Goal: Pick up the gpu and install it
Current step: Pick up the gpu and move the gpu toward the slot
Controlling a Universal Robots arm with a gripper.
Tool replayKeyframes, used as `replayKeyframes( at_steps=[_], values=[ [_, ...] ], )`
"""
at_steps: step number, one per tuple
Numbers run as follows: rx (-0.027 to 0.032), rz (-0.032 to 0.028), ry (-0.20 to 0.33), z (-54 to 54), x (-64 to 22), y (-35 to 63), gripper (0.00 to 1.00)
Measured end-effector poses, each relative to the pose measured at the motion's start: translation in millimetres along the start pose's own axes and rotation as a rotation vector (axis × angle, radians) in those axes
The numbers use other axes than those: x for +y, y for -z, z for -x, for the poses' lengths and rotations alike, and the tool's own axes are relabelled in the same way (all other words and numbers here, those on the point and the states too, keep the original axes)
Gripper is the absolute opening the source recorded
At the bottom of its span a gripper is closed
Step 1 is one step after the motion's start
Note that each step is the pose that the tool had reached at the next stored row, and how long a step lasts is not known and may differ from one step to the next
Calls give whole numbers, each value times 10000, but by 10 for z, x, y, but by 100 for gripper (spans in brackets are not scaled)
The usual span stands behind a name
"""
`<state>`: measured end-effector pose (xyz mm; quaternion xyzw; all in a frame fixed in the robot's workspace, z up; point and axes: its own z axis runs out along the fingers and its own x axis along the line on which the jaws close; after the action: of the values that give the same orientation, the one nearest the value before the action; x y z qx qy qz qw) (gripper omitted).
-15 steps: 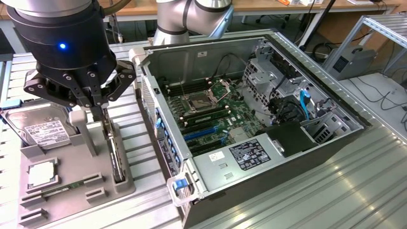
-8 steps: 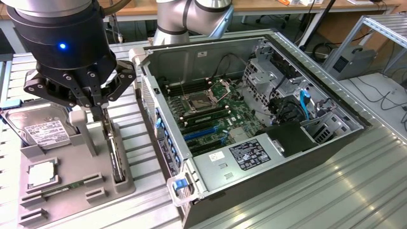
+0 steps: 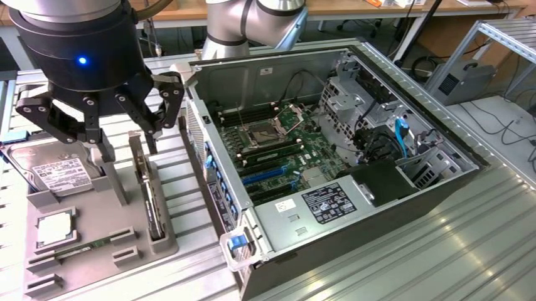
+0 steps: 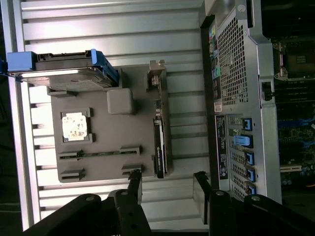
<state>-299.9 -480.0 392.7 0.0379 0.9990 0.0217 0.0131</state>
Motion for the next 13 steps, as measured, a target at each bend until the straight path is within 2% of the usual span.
replayKeyframes(
  at_steps=[6,13],
  values=[
    [-1,5,0,-1,-1,-22,54],
    [1,4,1,-3,-6,-152,54]
  ],
)
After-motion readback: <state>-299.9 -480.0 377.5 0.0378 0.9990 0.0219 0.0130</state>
